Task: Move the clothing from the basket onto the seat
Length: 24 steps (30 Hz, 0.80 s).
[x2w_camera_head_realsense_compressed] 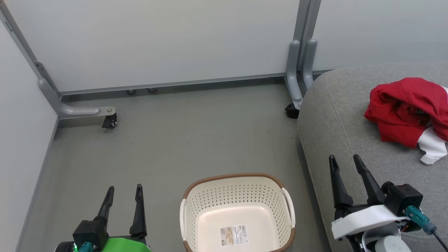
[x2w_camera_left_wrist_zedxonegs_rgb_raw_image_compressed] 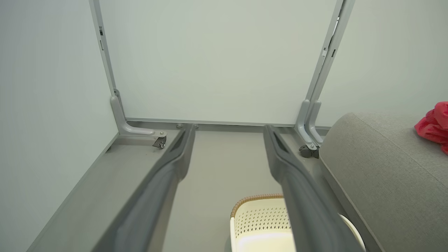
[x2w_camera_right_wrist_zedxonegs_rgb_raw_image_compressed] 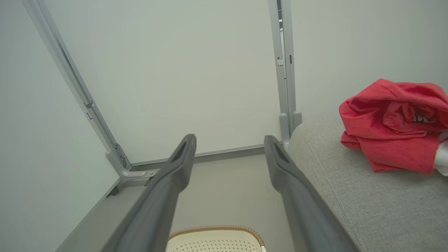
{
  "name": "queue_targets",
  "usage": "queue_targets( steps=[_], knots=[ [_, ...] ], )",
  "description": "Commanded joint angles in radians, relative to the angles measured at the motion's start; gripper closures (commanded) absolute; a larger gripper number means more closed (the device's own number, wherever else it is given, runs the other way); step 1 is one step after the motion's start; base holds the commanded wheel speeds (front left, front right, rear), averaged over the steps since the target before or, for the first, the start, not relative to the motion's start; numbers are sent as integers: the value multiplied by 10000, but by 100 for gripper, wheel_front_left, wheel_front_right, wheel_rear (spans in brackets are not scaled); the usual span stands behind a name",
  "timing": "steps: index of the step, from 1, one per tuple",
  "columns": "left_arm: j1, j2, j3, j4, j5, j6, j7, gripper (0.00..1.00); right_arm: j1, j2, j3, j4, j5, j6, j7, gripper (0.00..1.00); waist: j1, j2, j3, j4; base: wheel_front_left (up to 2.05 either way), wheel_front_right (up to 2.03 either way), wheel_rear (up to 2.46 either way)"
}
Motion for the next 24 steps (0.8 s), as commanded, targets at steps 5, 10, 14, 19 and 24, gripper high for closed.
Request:
queue_targets(
  steps=[5,10,14,19,24],
  knots=[
    [101,16,42,-61,-72,-104,0,0,162,19,-56,53,-166,-1,-2,0,0,0,-18,13,0,0,0],
    [163,16,92,16,-230,-195,0,0,76,34,-138,83,-252,-1,-2,0,0,0,-41,12,0,0,0],
    [145,16,126,172,-437,-248,0,0,84,41,-213,54,-172,-1,-2,0,0,0,-54,7,0,0,0],
    [130,16,181,185,-456,-240,0,0,87,70,-241,6,-88,-1,-2,0,0,0,-45,2,0,0,0],
    [164,16,201,139,-464,-171,0,0,107,81,-249,44,-101,-1,-2,0,0,0,-61,9,0,0,0]
  ],
)
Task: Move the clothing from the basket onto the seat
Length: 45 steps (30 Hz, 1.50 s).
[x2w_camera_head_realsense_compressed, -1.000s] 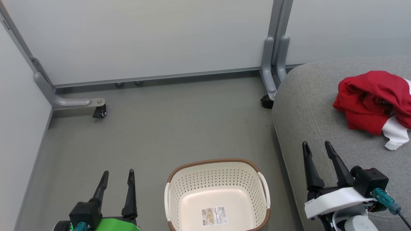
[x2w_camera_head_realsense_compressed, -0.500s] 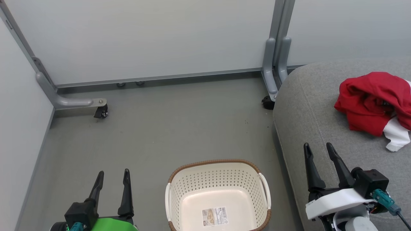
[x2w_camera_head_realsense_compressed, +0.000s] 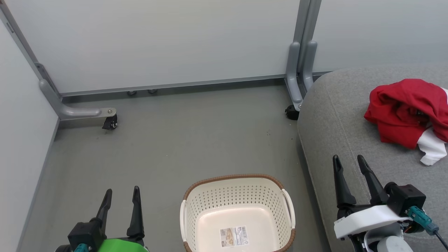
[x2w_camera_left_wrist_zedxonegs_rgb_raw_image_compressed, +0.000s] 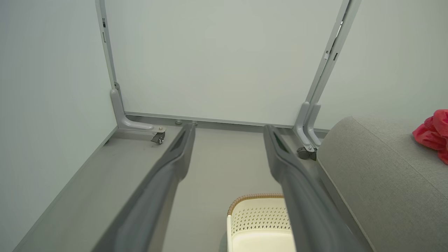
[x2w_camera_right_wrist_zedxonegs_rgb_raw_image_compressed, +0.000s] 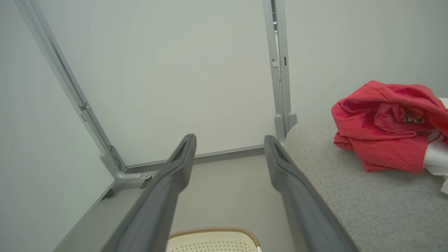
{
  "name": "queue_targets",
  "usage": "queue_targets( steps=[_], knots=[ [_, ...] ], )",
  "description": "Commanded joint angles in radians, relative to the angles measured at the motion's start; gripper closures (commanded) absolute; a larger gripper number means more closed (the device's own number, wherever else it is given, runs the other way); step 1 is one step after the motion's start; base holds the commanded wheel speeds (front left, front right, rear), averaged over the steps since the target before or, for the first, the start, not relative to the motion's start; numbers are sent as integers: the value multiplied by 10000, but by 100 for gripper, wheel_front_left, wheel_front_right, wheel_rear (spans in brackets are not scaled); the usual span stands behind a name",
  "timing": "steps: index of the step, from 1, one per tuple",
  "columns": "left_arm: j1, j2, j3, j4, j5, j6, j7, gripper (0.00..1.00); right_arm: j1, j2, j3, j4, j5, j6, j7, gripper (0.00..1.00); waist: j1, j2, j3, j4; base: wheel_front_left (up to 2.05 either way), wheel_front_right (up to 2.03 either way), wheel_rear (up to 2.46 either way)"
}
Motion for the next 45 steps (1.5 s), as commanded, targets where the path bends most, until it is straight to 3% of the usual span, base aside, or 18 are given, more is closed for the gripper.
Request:
queue_targets(
  steps=[1,4,5,45],
  knots=[
    [157,15,72,-14,-64,61,0,0,81,-7,-6,16,28,-1,-2,0,0,0,-9,1,0,0,0],
    [185,15,110,-38,-82,85,0,0,84,-1,25,63,130,-1,-2,0,0,0,-30,13,0,0,0],
    [9,0,63,18,-40,40,4,100,4,15,15,76,115,0,1,100,0,0,-28,11,0,0,0],
    [-777,5,835,86,-6136,-239,1698,100,-525,42,-723,435,6040,0,1699,100,0,0,181,-250,0,0,0]
  ],
)
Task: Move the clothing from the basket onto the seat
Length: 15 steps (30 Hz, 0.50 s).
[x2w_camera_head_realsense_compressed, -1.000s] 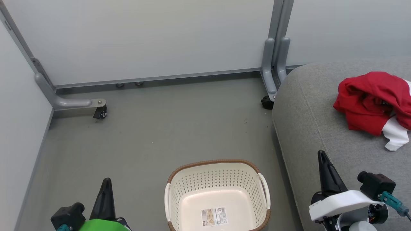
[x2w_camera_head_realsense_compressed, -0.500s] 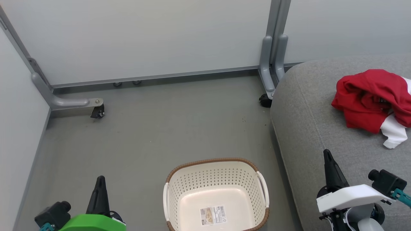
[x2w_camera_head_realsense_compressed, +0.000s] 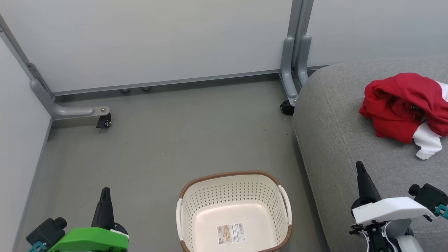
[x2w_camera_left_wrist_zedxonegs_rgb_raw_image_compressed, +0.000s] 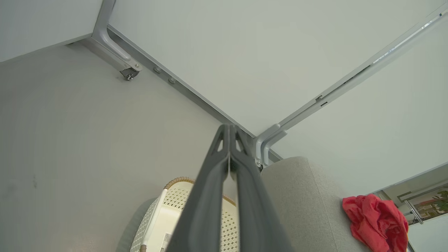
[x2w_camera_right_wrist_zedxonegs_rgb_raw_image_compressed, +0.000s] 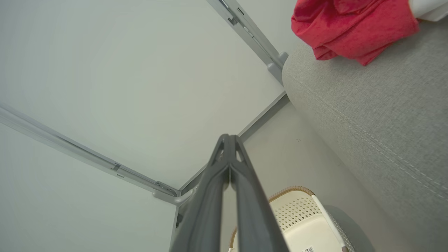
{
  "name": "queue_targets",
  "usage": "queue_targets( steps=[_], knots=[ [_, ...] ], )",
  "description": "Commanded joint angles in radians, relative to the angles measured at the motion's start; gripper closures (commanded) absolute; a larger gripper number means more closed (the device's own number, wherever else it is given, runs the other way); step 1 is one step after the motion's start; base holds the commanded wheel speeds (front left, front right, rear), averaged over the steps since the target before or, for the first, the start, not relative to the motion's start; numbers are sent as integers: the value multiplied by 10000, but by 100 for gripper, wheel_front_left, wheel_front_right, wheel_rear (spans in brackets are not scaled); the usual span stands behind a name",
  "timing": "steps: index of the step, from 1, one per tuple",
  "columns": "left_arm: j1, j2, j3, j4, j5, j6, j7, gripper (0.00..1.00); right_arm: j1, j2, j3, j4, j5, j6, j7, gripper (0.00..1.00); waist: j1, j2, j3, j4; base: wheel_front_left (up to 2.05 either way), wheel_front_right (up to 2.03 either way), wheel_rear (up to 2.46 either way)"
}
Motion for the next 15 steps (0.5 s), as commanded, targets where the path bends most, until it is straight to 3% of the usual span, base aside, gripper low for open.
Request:
queue_targets(
  steps=[1,15],
  knots=[
    [-331,27,84,-155,-320,-59,66,100,-275,-31,-63,-88,294,0,70,100,0,0,8,-10,0,0,0],
    [-546,30,296,-158,-1966,-136,524,100,-409,-28,-260,-5,1884,1,534,100,0,0,84,-104,0,0,0]
  ],
)
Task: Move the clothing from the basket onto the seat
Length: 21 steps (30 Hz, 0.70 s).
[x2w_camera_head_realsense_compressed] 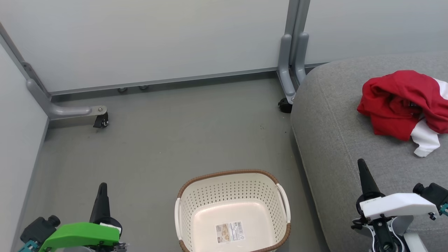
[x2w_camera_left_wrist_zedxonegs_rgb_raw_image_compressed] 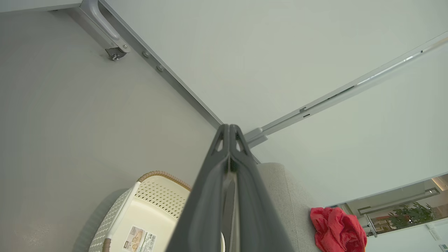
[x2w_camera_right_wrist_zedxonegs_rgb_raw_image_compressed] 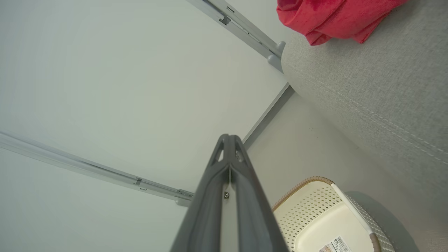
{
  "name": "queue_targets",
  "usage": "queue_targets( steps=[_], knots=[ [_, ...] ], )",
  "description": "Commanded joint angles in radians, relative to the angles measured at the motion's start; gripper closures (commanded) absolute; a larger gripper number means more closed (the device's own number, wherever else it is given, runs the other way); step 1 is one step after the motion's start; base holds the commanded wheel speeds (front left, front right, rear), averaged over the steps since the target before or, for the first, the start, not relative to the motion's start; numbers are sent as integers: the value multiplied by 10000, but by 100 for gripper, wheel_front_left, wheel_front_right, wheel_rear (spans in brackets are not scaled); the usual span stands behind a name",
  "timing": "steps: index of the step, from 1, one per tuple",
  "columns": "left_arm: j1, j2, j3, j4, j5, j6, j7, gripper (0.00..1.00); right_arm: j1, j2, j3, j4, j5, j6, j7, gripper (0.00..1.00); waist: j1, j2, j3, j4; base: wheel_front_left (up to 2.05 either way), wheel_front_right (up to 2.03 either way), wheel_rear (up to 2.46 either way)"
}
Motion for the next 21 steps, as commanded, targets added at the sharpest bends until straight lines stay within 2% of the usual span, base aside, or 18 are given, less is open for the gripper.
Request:
queue_targets(
  steps=[1,21],
  knots=[
    [-336,30,89,-138,-325,-58,76,100,-234,-31,-53,-63,282,3,92,100,0,0,9,-11,0,0,0],
    [-570,35,337,-138,-2272,-145,618,100,-390,-26,-292,39,2175,3,640,100,0,0,116,-144,0,0,0]
  ],
)
